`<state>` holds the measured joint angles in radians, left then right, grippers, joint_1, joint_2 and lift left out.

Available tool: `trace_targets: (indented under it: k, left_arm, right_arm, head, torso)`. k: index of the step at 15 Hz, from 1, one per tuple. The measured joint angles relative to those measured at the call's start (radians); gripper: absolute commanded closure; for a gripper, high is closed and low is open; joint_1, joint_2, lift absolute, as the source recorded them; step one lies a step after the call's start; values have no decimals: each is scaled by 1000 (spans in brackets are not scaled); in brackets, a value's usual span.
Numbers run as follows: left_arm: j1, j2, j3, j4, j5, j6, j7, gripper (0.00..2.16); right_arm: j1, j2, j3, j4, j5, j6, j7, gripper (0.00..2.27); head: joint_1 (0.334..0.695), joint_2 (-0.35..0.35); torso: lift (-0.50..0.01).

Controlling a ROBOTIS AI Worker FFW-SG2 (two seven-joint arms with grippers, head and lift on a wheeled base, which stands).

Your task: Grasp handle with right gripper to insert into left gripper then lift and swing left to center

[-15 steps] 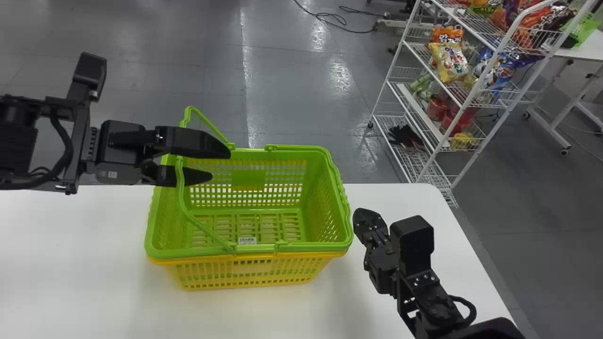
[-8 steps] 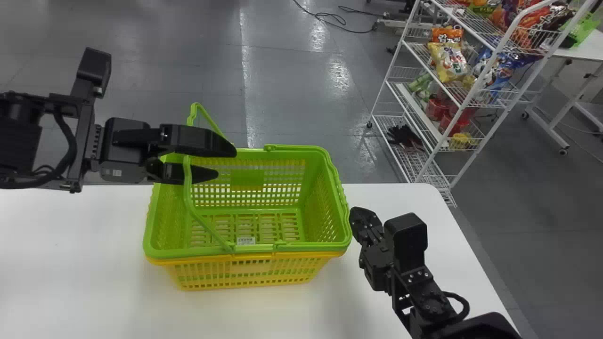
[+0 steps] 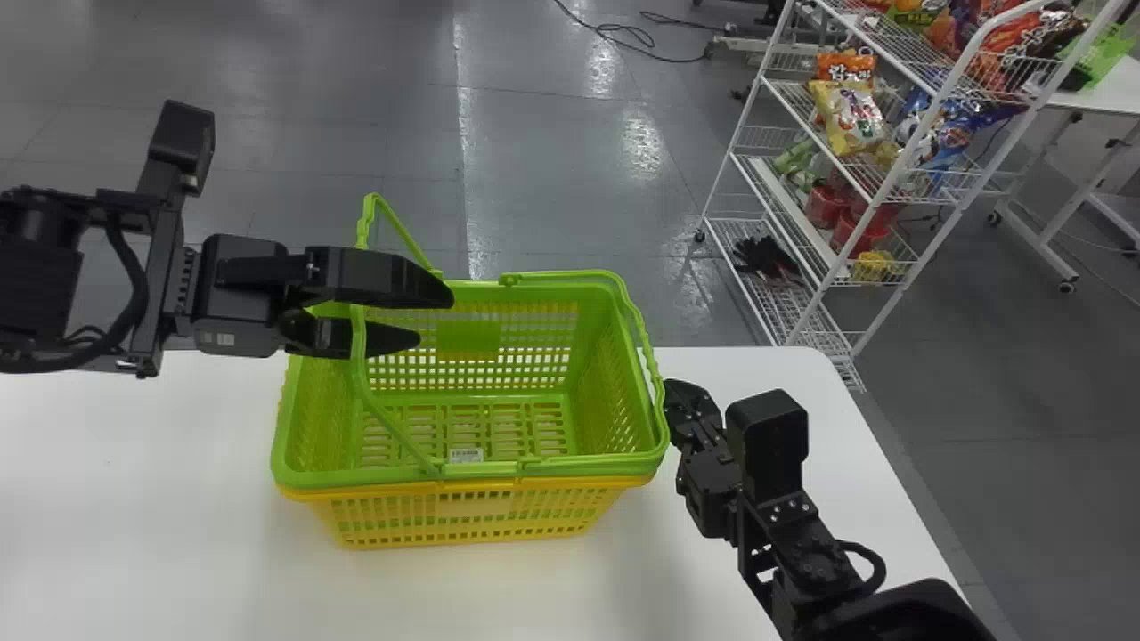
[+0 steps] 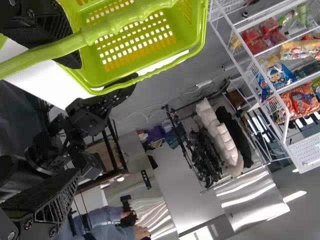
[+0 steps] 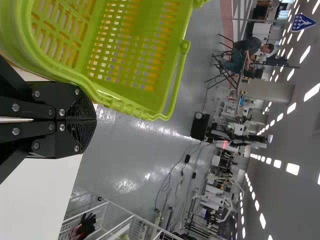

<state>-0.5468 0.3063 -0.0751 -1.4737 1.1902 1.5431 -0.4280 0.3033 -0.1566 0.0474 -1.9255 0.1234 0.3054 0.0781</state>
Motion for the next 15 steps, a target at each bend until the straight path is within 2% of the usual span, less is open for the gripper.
trace_targets:
  k: [8,15]
  left_arm:
    - [-32,-35,-21,8,0,-1,14,70]
    - [-95,-79,-81,79,-68,-85,2,70]
  right_arm:
    - [10,9,41,-115,-17,68,-13,2159]
    - [-4,18,101,-141,-1,112,-26,2159]
  head:
    - [695,-205]
    - [695,-194]
  torso:
    - [-93]
    - [-93]
